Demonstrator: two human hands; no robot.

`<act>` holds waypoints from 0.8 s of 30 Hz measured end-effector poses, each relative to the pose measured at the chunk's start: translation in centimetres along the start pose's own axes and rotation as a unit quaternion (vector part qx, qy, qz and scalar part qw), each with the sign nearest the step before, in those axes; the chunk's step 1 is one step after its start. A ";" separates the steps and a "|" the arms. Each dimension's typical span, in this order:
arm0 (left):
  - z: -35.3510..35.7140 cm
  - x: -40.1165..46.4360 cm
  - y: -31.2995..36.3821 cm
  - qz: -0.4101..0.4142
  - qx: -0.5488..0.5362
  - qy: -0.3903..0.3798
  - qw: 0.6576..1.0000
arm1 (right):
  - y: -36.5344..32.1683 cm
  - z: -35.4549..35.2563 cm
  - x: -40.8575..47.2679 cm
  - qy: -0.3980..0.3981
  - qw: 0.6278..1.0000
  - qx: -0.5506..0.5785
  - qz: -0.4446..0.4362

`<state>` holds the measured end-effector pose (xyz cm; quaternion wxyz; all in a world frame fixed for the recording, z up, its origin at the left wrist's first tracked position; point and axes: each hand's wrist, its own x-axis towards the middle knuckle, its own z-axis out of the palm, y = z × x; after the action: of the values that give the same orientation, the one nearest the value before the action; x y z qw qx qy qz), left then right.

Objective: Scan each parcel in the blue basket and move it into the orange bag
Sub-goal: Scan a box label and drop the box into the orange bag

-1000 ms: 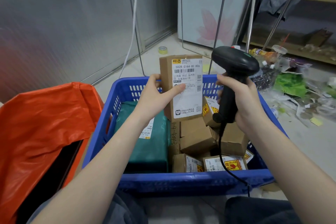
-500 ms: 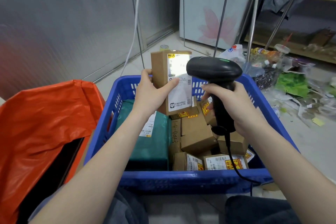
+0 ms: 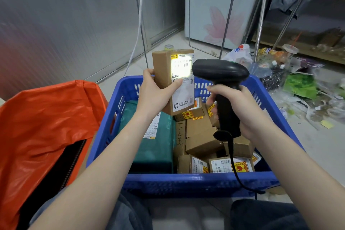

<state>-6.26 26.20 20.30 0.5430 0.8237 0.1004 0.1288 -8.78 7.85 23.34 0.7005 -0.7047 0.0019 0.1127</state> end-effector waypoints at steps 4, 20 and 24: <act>-0.1 0.1 -0.1 -0.003 -0.001 0.002 1.000 | 0.0 0.0 0.0 0.000 1.000 0.002 0.002; -0.1 0.4 -0.3 -0.014 -0.009 0.005 1.000 | 0.1 -0.1 -0.1 0.001 1.000 0.004 -0.023; -0.1 0.2 0.0 -0.008 -0.009 0.002 1.000 | 0.1 0.1 0.0 -0.011 0.999 -0.002 -0.039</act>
<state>-6.10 26.37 20.37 0.5512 0.8177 0.1067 0.1273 -8.78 7.98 23.21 0.7030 -0.7042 -0.0334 0.0936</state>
